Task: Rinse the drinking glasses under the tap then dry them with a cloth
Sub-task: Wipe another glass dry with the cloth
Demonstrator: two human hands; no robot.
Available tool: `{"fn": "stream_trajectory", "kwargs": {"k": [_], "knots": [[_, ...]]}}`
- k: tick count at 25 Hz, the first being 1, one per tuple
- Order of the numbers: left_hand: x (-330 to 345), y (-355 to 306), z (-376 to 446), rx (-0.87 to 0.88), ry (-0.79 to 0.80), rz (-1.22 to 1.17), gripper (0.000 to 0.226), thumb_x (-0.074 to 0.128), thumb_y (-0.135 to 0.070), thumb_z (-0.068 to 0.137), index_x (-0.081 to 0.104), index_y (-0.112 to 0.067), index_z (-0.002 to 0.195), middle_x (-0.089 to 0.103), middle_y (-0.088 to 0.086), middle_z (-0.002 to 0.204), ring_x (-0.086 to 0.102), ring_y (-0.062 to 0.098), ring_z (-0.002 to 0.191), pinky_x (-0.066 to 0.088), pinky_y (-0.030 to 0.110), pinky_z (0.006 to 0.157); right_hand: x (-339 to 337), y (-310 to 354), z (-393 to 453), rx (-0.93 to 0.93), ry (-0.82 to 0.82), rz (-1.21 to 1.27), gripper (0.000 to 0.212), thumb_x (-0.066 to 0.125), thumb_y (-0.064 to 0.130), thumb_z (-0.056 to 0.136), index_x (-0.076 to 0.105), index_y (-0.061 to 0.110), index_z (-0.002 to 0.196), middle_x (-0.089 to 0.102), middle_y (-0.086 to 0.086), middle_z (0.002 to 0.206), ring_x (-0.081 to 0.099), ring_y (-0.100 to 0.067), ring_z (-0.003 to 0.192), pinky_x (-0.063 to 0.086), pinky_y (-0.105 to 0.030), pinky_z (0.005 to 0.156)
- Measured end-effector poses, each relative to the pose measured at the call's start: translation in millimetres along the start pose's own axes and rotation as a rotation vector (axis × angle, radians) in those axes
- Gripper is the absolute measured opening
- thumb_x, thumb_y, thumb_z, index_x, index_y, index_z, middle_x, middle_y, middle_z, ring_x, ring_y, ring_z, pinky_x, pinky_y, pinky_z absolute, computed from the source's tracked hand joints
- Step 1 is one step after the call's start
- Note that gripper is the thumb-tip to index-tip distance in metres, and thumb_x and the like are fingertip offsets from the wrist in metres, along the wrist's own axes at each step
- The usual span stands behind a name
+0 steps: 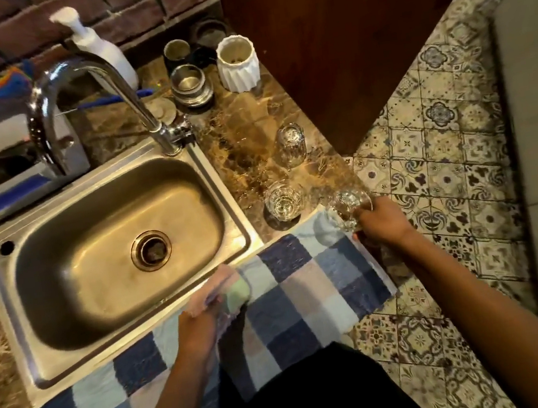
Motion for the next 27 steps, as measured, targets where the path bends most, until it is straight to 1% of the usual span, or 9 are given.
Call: {"fn": "stream_trajectory", "kwargs": {"k": [2,3,6,9,13,15,17,22,27], "knots": [[-3,13,10,-0.075,-0.054,-0.063,0.022,0.068,-0.004,0.092,0.069,-0.012,0.112,0.077,0.011,0.097,0.073,0.027,0.082,0.06,0.033,0.069,1,11,22,0.007,0.045,0.02,0.017,0.05,0.009,0.099,0.059,0.007,0.086,0.064,-0.013,0.076,0.058,-0.021,0.061,0.049,-0.034,0.051],[-4,18,15,-0.084,-0.069,-0.071,0.022,0.067,-0.003,0.092,0.069,-0.012,0.112,0.076,0.012,0.096,0.073,0.027,0.08,0.059,0.034,0.07,2,16,31,0.011,0.06,0.032,0.015,0.05,0.007,0.099,0.058,0.008,0.086,0.062,-0.012,0.076,0.056,-0.02,0.06,0.047,-0.032,0.05],[-12,29,25,-0.093,-0.075,-0.068,0.023,0.067,-0.001,0.091,0.07,-0.012,0.111,0.079,0.007,0.087,0.075,0.024,0.072,0.062,0.033,0.067,10,23,53,0.027,0.096,0.055,0.014,0.048,0.001,0.097,0.06,-0.004,0.098,0.062,-0.016,0.081,0.053,-0.016,0.055,0.041,-0.028,0.044],[-17,35,30,-0.126,-0.027,-0.051,0.028,0.073,-0.008,0.086,0.071,-0.014,0.113,0.08,0.01,0.1,0.077,0.029,0.087,0.058,0.037,0.08,15,29,65,0.053,0.119,0.103,0.012,0.049,0.003,0.098,0.06,-0.001,0.1,0.066,-0.013,0.075,0.053,-0.01,0.042,0.038,-0.025,0.036],[-18,37,35,-0.149,0.023,-0.048,0.037,0.072,-0.011,0.087,0.068,-0.013,0.124,0.076,0.015,0.114,0.073,0.036,0.102,0.053,0.05,0.098,21,36,77,0.04,0.145,0.064,0.013,0.048,0.006,0.099,0.053,0.009,0.087,0.067,-0.011,0.069,0.051,-0.012,0.041,0.038,-0.026,0.036],[-20,38,37,-0.155,0.002,-0.043,0.035,0.068,-0.007,0.089,0.068,-0.013,0.124,0.076,0.016,0.114,0.073,0.036,0.101,0.053,0.05,0.097,22,37,80,0.038,0.152,0.039,0.016,0.048,0.007,0.099,0.053,0.012,0.085,0.066,-0.011,0.068,0.051,-0.012,0.041,0.039,-0.025,0.035],[-20,38,38,-0.164,-0.011,-0.045,0.034,0.067,-0.006,0.089,0.068,-0.013,0.123,0.076,0.015,0.112,0.074,0.035,0.099,0.054,0.048,0.095,23,37,84,0.048,0.158,0.036,0.012,0.048,0.007,0.098,0.057,0.003,0.091,0.066,-0.011,0.068,0.051,-0.013,0.041,0.038,-0.026,0.035],[-19,37,36,-0.173,0.009,-0.05,0.038,0.065,-0.009,0.093,0.063,-0.012,0.131,0.073,0.016,0.121,0.07,0.038,0.109,0.048,0.056,0.105,25,34,91,0.056,0.151,0.008,0.011,0.051,0.006,0.095,0.058,0.003,0.088,0.069,-0.011,0.067,0.053,-0.013,0.039,0.039,-0.025,0.033],[-19,35,35,-0.185,0.028,-0.07,0.037,0.062,-0.007,0.095,0.063,-0.011,0.131,0.072,0.016,0.122,0.068,0.038,0.112,0.047,0.055,0.105,26,34,96,0.069,0.134,0.043,0.011,0.054,0.007,0.096,0.061,-0.001,0.094,0.07,-0.012,0.067,0.058,-0.016,0.044,0.043,-0.027,0.036]]}}
Point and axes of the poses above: each hand's wrist, its own z-axis towards the middle knuckle, its own x-axis out of the palm, y = z × x, the point moved 3 cm from there along z, towards the middle knuckle
